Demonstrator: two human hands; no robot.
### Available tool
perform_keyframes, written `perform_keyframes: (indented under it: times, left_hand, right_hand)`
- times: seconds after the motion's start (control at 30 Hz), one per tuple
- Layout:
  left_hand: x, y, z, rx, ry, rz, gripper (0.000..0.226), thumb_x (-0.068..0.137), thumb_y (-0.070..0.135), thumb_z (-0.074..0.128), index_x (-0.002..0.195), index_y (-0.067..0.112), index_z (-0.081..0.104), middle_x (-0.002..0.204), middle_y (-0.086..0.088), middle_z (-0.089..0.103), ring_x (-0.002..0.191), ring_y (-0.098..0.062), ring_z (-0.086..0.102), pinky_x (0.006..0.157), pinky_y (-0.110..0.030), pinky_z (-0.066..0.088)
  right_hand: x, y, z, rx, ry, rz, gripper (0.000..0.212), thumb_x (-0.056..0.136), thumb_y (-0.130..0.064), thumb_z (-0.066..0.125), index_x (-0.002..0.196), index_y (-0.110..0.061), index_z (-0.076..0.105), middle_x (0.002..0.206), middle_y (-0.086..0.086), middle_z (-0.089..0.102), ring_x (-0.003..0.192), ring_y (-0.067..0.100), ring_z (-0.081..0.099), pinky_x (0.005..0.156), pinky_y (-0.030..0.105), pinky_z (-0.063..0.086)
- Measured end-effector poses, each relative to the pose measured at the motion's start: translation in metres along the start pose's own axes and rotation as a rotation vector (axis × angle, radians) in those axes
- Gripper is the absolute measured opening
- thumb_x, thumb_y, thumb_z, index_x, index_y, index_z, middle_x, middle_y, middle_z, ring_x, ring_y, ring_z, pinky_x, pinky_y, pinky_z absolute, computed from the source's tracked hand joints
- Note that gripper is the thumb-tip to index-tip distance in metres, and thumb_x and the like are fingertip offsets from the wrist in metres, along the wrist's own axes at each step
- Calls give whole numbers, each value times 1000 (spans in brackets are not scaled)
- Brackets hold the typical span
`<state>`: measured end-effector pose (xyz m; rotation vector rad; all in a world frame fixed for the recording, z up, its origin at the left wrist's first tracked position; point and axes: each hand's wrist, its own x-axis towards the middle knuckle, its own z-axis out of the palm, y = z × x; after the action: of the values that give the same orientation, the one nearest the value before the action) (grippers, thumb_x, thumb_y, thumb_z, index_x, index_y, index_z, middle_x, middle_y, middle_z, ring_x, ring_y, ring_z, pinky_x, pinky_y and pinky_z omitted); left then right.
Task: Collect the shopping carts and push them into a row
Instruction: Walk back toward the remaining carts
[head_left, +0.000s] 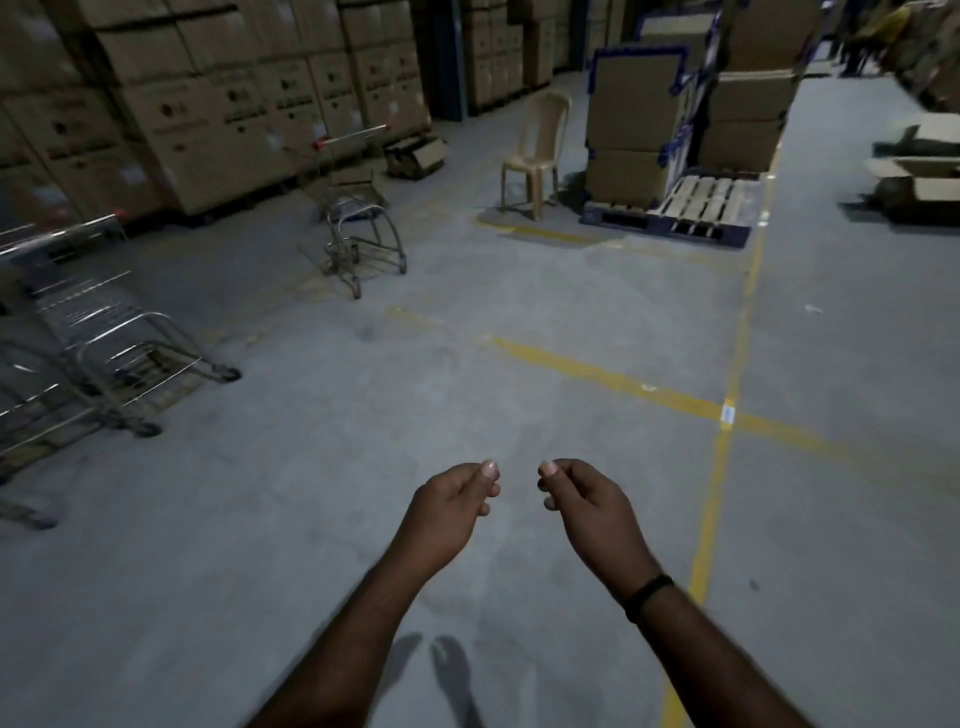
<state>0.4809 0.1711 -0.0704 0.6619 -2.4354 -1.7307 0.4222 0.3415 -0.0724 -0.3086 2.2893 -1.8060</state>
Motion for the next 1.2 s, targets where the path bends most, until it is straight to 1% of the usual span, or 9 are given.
perform_keyframes:
  times: [0.13,0.37,0.6,0.8,0.9,0.97,1.03,1.1,1.2]
  left_hand:
    - [57,6,1,-21,9,-16,32,100,52,51,104,29,73,96,12,76,84,-8,72,80,-29,51]
    - [199,6,1,-104,26,-29,30,102,45,51,102,25,73,95,7,77,80,-10,72,84,-32,53]
    - [366,34,-5,-163,36,-40,27,101,39,53,102,21,74,94,4,78,76,-8,71,75,-27,49]
    - [480,65,-14,-129,33,-22,27,102,38,53,106,21,74,97,4,77,82,-11,72,76,-25,50]
    - [542,76,-13,-107,38,-36,28,101,38,54,108,19,73,99,4,76,85,-13,72,77,-25,49]
    - [592,81,-11,-85,51,-38,27,101,39,55,106,20,74,100,6,76,85,-12,72,80,-27,49]
    - [642,90,-10,-65,86,-29,28,99,47,58,102,24,74,98,7,76,86,-12,72,83,-31,51]
    - [693,103,-10,-39,151,-25,34,91,56,59,98,26,74,95,7,75,90,-13,71,88,-36,52]
    - [758,130,-13,-15,208,-28,26,98,46,61,100,24,74,95,12,74,97,-12,68,94,-38,52]
  right_hand:
    - [60,-3,0,15,-23,13,34,99,-42,58,90,-10,68,89,11,71,86,28,66,82,41,53]
    - [195,14,2,-47,-42,52,29,98,-42,61,84,-18,69,86,10,70,86,32,66,81,43,53]
    - [361,4,-19,-70,62,101,25,98,-37,62,88,-16,70,88,8,73,86,28,68,77,37,50]
    - [488,-7,9,-25,10,61,36,86,-56,59,84,-21,69,86,10,70,74,13,61,72,33,48]
    - [560,-6,17,-26,-43,31,30,88,-55,59,82,-27,66,87,14,68,73,20,60,71,37,49]
    - [616,-5,19,-16,-63,23,42,83,-63,56,82,-21,64,88,17,66,72,23,58,70,39,48]
    - [676,-5,21,-18,-80,-6,51,79,-67,54,81,-17,64,86,19,64,70,17,55,68,36,46]
    - [736,-9,21,-51,-123,-54,42,86,-60,57,80,-18,64,82,17,63,70,13,53,69,35,47]
    - [818,-26,21,-97,-203,-102,28,97,-42,62,83,-18,65,79,12,62,68,9,49,68,30,44]
